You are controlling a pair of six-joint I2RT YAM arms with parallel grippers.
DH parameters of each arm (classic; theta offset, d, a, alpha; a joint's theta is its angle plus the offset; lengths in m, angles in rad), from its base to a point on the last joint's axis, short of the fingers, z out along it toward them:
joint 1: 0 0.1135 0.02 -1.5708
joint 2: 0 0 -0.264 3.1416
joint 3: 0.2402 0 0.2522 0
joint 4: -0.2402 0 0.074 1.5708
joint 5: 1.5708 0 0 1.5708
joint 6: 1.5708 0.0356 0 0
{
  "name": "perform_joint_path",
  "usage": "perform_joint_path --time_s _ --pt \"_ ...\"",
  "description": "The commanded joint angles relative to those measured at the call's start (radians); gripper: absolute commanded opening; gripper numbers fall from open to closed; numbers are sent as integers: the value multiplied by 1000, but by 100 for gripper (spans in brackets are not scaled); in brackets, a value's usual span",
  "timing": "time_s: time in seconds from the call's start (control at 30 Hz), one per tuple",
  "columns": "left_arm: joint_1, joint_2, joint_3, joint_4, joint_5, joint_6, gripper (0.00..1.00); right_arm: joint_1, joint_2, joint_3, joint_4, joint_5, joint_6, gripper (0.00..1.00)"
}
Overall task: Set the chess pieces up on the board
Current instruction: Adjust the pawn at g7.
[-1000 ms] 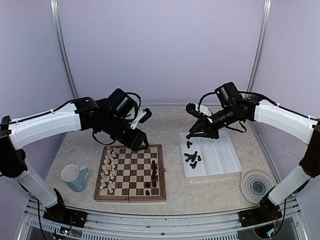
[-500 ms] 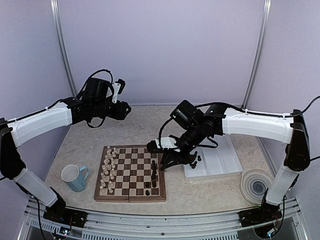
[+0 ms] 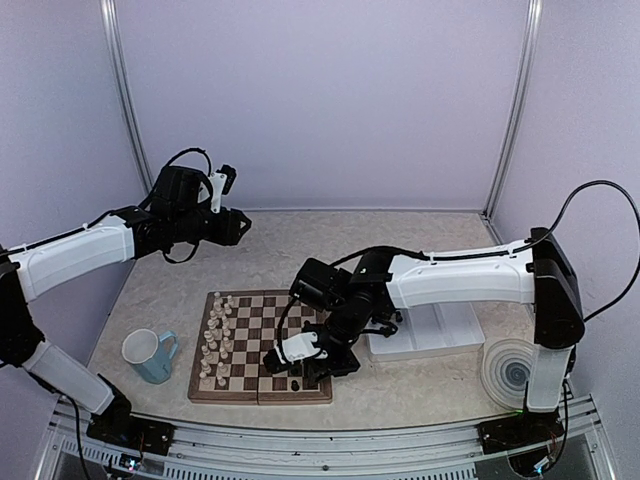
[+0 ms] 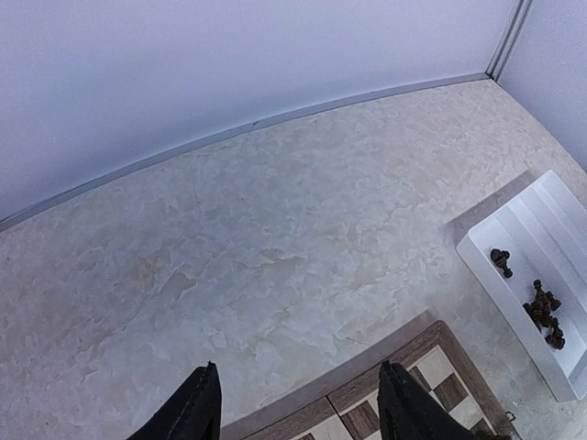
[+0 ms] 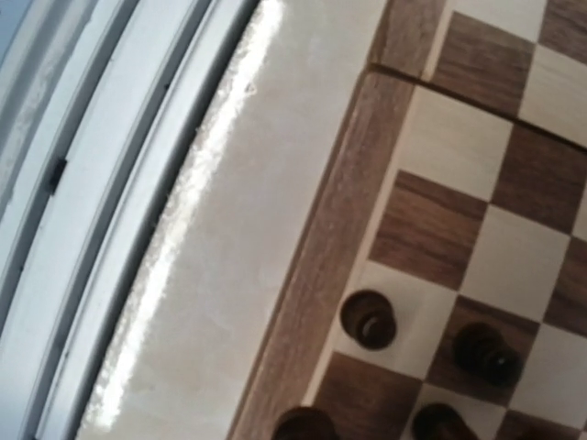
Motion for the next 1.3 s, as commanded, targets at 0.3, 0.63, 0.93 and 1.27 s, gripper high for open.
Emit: perform_joint_path --time_s 0.3,0.63,0.93,1.27 --pt "-3 -1 21 7 68 8 62 24 74 59 0 83 31 12" --pt "-3 10 25 -2 80 11 62 24 92 76 -2 69 40 13" --pt "-3 23 33 -15 96 15 62 24 111 88 -10 60 38 13" --pt "-3 28 33 -17 100 19 62 24 112 83 -20 64 33 13"
